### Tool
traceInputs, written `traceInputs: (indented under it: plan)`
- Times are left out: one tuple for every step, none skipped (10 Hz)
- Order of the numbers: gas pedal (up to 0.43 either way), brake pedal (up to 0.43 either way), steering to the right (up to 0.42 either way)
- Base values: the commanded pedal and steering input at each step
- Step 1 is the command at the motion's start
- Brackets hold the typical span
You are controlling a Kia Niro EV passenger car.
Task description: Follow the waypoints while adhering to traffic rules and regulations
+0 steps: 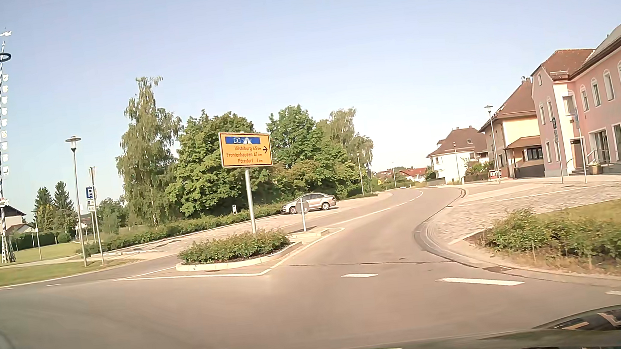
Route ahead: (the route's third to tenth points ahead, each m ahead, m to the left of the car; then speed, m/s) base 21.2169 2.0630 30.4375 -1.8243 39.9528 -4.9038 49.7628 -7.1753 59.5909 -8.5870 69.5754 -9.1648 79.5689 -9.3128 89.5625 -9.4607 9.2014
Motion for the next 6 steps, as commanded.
traceInputs:
  plan:
    - [0.130, 0.000, 0.028]
    - [0.130, 0.000, 0.035]
    - [0.130, 0.000, 0.040]
    - [0.130, 0.000, 0.041]
    - [0.130, 0.000, 0.041]
    - [0.130, 0.000, 0.042]
